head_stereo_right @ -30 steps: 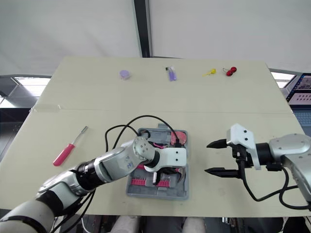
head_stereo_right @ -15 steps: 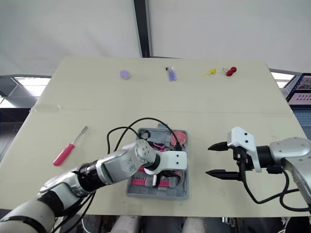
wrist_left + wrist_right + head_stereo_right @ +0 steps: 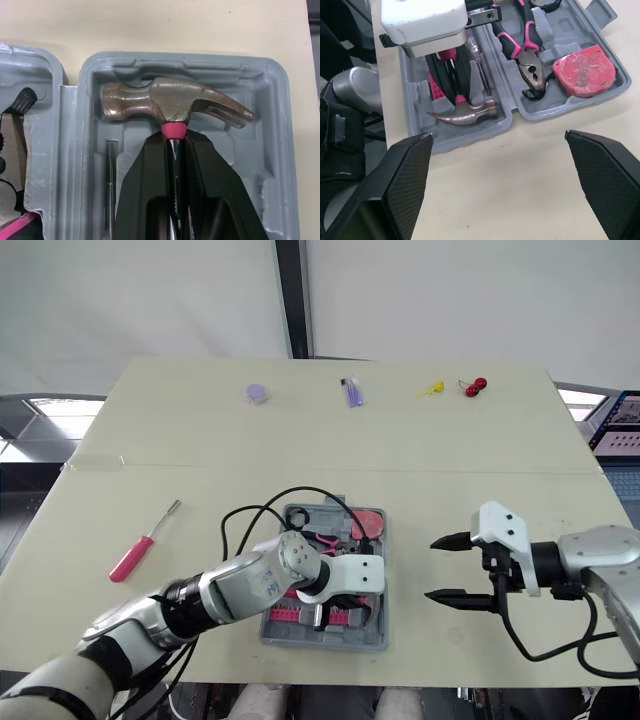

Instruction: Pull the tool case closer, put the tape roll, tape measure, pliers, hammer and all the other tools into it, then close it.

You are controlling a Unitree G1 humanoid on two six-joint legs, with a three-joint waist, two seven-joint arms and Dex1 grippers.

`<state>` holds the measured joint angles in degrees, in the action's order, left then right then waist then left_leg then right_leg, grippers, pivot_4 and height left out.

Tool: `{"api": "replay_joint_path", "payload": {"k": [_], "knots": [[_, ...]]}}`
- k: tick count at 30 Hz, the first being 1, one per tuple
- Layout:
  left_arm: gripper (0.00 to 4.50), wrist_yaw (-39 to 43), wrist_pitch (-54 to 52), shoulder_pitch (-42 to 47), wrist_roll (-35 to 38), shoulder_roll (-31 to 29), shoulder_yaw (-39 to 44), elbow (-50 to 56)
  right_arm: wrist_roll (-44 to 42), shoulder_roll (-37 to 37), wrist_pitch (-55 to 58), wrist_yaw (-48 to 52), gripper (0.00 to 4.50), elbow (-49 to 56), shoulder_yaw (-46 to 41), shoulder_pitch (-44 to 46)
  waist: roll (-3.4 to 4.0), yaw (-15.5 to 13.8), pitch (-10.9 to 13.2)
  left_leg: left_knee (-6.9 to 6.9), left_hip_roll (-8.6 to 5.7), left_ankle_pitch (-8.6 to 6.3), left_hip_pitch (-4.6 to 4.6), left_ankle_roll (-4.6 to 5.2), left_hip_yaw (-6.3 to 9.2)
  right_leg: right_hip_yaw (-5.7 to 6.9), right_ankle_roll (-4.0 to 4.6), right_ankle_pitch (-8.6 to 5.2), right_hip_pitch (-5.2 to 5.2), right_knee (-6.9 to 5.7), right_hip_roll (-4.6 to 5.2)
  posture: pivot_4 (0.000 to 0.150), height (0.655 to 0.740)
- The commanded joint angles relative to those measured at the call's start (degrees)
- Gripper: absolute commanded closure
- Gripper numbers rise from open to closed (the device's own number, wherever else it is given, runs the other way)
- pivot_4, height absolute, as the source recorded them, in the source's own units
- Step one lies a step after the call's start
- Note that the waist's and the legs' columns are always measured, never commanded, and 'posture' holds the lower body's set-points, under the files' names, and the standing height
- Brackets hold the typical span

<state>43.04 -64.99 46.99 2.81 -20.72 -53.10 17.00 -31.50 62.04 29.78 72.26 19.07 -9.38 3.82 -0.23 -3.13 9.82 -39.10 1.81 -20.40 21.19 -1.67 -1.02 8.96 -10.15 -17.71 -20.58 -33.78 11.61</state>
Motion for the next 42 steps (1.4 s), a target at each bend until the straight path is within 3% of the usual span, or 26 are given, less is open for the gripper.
{"api": "replay_joint_path", "payload": {"k": [1,33,39,42], "knots": [[4.46,-0.21,0.33,0.16,0.02,0.89,0.20,1.46,-0.39,-0.52,-1.02,-0.35,0.00,1.18,-1.49,0.22,0.00,0.00,0.00,0.00,0.00,0.00,0.00,0.00,0.00,0.00,0.00,0.00,0.00,0.00,0.00,0.150,0.7400],[4.46,1.16,0.02,3.16,-1.29,1.85,-1.87,-1.31,-0.33,-2.51,-0.81,-2.39,0.00,2.14,-0.64,-0.05,0.02,0.01,-0.01,-0.02,0.00,0.00,-0.01,0.00,0.00,0.00,0.00,0.00,0.01,-0.03,0.00,0.150,0.7400],[1.73,0.85,-0.31,3.16,-0.89,2.20,-0.46,-0.19,-0.25,-2.62,-0.95,-2.48,0.00,2.02,-0.53,0.09,0.02,0.06,-0.01,-0.03,0.00,0.00,-0.01,0.00,0.00,0.00,0.00,0.00,0.01,-0.03,0.00,0.150,0.7400],[1.73,1.24,-1.03,3.31,-0.28,1.74,0.07,0.92,-0.33,-2.55,-0.90,-2.40,0.00,2.09,-0.59,-0.02,0.04,0.06,-0.02,-0.03,0.00,0.00,-0.02,0.00,0.00,-0.01,0.00,0.00,0.01,-0.04,0.00,0.150,0.7400]]}}
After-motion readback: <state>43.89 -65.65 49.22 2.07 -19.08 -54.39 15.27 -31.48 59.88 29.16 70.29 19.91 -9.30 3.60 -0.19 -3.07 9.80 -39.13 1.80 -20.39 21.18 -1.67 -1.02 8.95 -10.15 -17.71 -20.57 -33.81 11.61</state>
